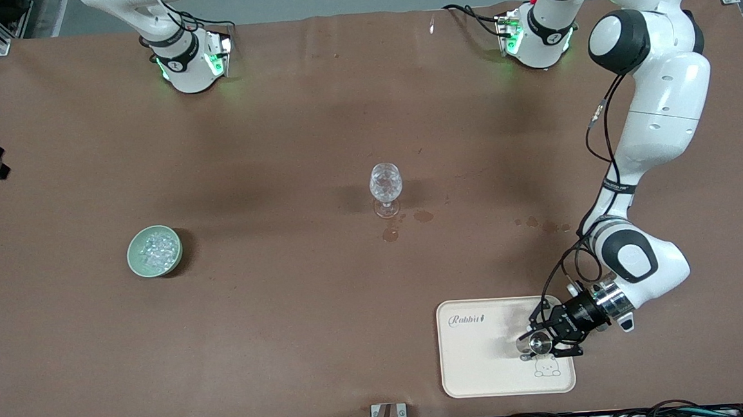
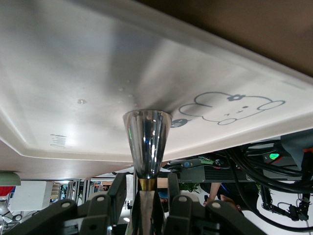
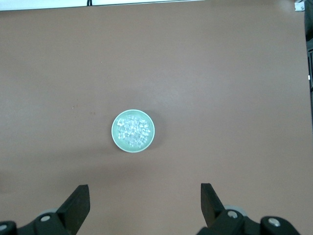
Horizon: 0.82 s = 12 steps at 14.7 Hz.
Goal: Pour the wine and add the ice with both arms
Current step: 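Open the left gripper to release the jigger on the tray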
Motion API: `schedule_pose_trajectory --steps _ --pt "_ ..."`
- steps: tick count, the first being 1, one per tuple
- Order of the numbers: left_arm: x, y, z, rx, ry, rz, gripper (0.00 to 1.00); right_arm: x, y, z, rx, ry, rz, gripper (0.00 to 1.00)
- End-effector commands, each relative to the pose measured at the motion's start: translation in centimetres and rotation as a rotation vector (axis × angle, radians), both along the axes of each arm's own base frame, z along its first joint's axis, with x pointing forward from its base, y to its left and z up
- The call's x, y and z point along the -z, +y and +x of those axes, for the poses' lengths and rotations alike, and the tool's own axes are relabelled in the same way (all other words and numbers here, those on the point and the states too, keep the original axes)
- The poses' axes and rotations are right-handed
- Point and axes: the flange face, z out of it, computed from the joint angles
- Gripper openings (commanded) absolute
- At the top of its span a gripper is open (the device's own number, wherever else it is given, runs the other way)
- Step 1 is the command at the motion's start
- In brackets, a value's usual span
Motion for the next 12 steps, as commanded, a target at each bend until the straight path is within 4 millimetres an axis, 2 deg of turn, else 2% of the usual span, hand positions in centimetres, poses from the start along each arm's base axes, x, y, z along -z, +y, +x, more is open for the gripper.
schedule_pose_trajectory --steps 1,2,3,5,6,9,12 --pt "-0.8 0.6 -0.2 0.018 -0.01 -0.004 0.75 -0.2 -0.1 -0.8 -0.065 0.079 0.007 1.0" --pt "-1.0 0.8 -0.3 0.046 -0.014 0.028 0.95 0.9 0.2 -0.8 -0.075 0.102 0.011 1.0" --pt "-1.1 1.1 -0.4 0.08 -0.02 0.066 1.0 1.6 0.3 -0.9 -0.077 0.105 0.013 1.0" --pt "-1.9 2.5 -0.7 0.141 -0.021 0.097 1.0 1.9 0.3 -1.0 -0.076 0.114 0.019 1.0" --pt "-2.1 4.1 -0.9 0.163 -0.015 0.106 1.0 2.2 0.3 -1.0 -0.074 0.118 0.02 1.0" --pt "-4.4 6.1 -1.3 0.299 -0.025 0.208 1.0 2.4 0.6 -0.7 -0.074 0.106 0.057 1.0" --pt "-8.7 6.5 -1.4 0.451 -0.05 0.402 1.0 2.0 1.0 -0.4 -0.076 0.093 0.059 0.99"
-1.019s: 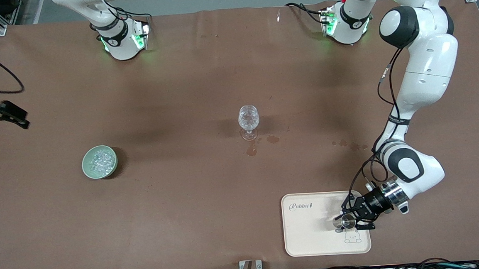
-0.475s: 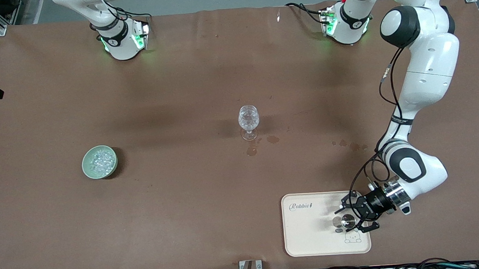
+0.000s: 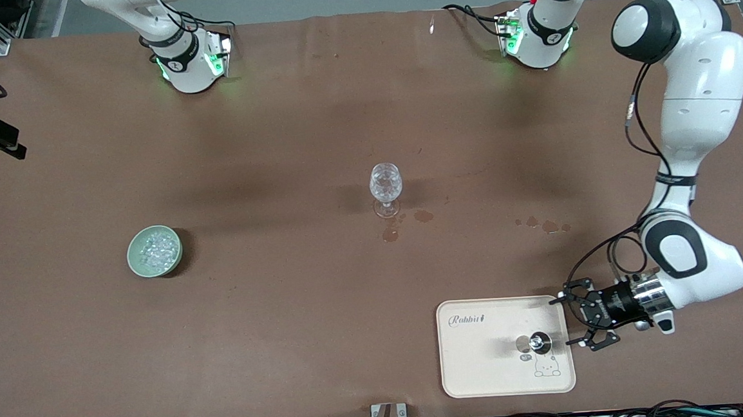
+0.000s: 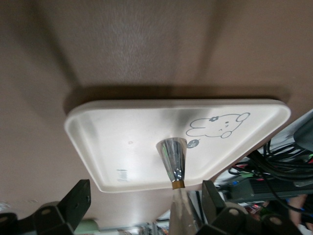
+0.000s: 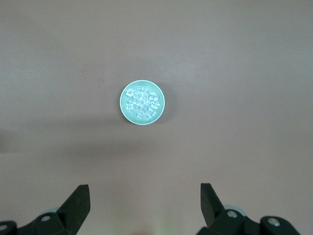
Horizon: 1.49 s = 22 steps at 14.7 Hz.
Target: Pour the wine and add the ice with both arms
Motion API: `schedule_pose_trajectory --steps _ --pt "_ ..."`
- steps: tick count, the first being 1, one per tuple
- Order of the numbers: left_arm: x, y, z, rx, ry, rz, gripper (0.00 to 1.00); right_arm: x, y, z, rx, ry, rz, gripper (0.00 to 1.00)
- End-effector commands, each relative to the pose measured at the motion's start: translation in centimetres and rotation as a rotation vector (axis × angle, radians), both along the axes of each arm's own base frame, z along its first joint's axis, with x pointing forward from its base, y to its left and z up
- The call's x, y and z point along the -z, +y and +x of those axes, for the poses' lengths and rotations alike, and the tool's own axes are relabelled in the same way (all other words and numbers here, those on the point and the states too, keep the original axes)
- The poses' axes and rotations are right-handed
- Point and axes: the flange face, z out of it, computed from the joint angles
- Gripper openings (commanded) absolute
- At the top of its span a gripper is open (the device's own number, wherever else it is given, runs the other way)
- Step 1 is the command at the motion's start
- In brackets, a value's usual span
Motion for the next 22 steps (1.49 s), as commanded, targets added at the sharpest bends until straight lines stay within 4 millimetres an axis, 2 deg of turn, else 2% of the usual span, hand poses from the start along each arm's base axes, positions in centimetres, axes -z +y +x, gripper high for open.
schedule_pose_trajectory --steps 1,4,5,6,8,9,12,15,19,20,21,22 --pt "-5.4 -0.8 -0.9 0.159 -0.023 0.187 1.0 -0.5 0.0 -0.1 0.005 -0.018 0.018 0.99" --pt "-11.1 -0.9 -1.5 0.331 -0.061 0.414 1.0 -0.2 -0.2 0.3 0.023 -0.026 0.017 0.99" --pt "-13.9 -1.2 -1.8 0.395 -0.082 0.509 1.0 0.1 -0.6 0.9 0.029 -0.037 0.016 0.99" --pt "-16.4 -2.4 -2.1 0.449 -0.116 0.579 1.0 0.3 -1.0 1.0 0.037 -0.037 0.016 0.99" --pt "-21.8 -4.6 -3.0 0.606 -0.207 0.738 1.0 0.4 -0.1 1.1 0.018 -0.035 0.012 0.99" --pt "-23.4 -5.5 -3.7 0.701 -0.226 0.787 1.0 0.4 0.5 1.2 0.006 -0.035 0.008 0.99" --pt "-30.2 -7.2 -6.0 0.918 -0.305 0.916 1.0 0.8 1.1 1.5 -0.009 -0.03 0.01 0.99" --pt "-37.0 -6.5 -9.2 1.093 -0.365 0.95 1.0 1.1 1.2 1.6 -0.01 -0.028 0.015 0.99" --pt "-42.3 -6.3 -13.8 1.259 -0.377 0.904 1.0 1.1 1.0 1.6 0.009 -0.028 0.013 0.98" --pt "-43.3 -5.5 -15.0 1.285 -0.37 0.896 1.0 1.1 1.0 1.7 0.045 -0.028 0.015 0.98" --pt "-43.7 -5.8 -16.8 1.326 -0.379 0.868 1.0 1.3 0.9 1.8 0.082 -0.027 0.015 0.98" --pt "-44.1 -4.6 -18.4 1.338 -0.394 0.834 1.0 1.3 1.2 1.8 0.069 -0.027 0.015 0.98"
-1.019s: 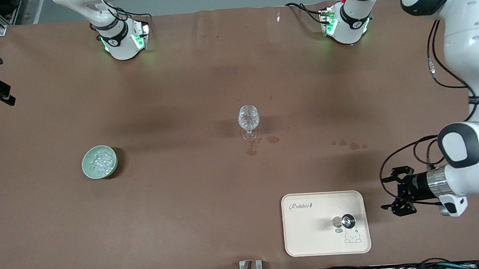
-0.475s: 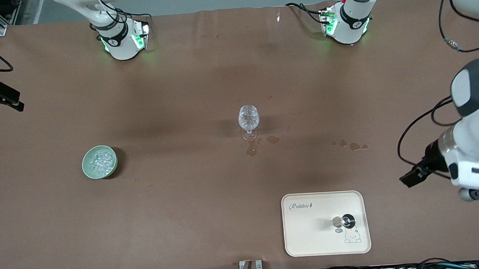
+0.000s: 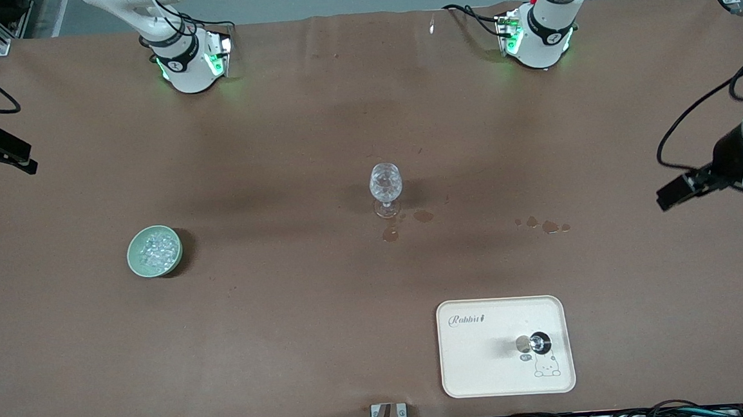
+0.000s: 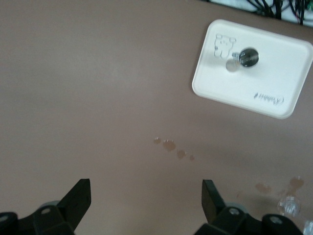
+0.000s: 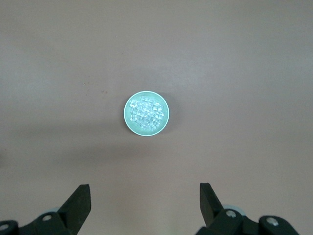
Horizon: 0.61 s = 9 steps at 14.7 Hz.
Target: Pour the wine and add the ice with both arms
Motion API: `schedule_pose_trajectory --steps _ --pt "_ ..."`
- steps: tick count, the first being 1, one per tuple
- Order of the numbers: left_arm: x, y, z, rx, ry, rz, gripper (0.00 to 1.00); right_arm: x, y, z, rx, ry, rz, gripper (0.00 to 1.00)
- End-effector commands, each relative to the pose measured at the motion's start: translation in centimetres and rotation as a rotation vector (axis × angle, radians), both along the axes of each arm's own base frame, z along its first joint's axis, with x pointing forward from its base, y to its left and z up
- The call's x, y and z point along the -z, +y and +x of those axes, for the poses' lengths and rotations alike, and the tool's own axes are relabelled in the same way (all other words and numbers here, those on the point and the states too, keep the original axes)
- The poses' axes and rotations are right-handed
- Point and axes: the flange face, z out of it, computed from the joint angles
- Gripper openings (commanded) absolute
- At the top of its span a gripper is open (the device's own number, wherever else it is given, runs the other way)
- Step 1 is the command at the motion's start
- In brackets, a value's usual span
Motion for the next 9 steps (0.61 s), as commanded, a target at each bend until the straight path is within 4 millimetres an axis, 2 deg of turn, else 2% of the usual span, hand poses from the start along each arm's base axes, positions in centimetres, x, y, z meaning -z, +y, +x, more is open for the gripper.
schedule_pose_trajectory --steps 1,2,3,6,9 --pt "-0.8 2.3 -5.1 0.068 0.041 -0.056 1.0 0.1 -0.1 0.1 0.041 -0.001 0.018 0.98" --pt "-0.9 3.2 -6.4 0.085 0.049 -0.075 1.0 0.3 -0.1 0.2 0.038 0.0 0.018 0.98" --pt "-0.9 3.1 -7.4 0.094 0.057 -0.074 1.0 0.3 -0.1 0.2 0.029 0.002 0.018 0.98" --pt "-1.3 1.0 -10.4 0.141 0.063 -0.063 1.0 0.4 0.2 0.3 0.024 0.002 0.019 0.98" --pt "-1.8 0.8 -12.8 0.151 0.052 -0.046 1.0 0.4 0.5 0.3 0.032 0.0 0.019 0.97"
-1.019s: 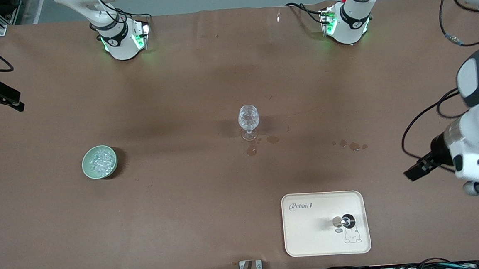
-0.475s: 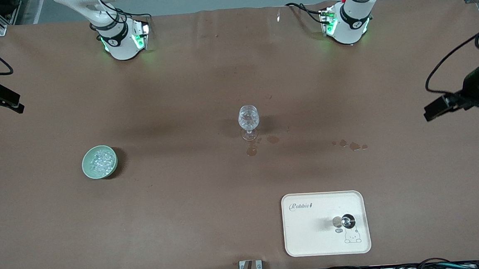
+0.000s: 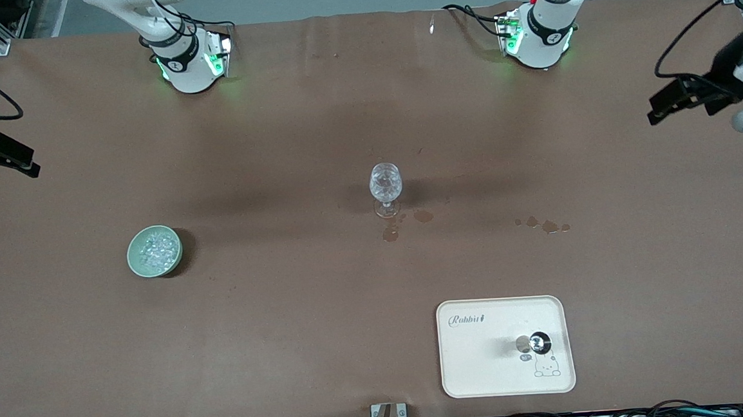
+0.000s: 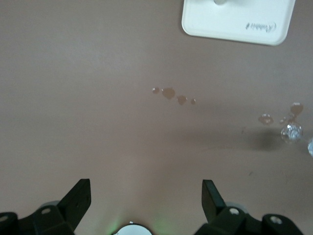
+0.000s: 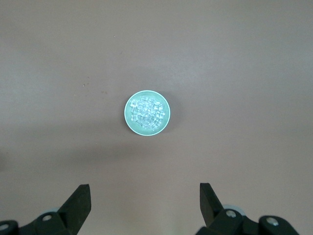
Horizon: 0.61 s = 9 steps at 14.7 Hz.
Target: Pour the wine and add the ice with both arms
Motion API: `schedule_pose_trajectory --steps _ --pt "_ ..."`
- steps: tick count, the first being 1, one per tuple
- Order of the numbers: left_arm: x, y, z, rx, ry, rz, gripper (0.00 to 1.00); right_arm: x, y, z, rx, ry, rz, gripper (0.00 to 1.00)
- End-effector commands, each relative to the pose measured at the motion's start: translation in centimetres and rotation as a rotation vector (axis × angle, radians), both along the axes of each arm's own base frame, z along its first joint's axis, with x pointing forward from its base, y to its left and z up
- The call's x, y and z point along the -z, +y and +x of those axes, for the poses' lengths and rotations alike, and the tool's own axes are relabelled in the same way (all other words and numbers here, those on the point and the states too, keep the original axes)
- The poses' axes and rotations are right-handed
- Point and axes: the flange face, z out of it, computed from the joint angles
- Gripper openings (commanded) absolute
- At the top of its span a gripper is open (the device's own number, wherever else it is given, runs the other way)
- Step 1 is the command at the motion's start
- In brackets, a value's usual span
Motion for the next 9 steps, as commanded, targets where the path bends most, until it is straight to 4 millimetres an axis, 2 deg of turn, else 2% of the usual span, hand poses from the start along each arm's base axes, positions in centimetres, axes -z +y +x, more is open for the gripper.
schedule_pose_trajectory --steps 1,4,9 --pt "-0.3 -0.2 -2.7 0.016 -0.023 0.015 1.0 -0.2 0.5 0.0 0.024 -0.011 0.015 0.97" --pt "-0.7 -2.4 -3.5 0.064 -0.04 0.082 1.0 0.3 0.3 0.5 0.033 -0.007 0.032 0.97" --pt "-1.7 -1.6 -3.1 0.04 -0.053 0.079 1.0 0.6 0.6 0.5 0.018 -0.002 0.038 0.97"
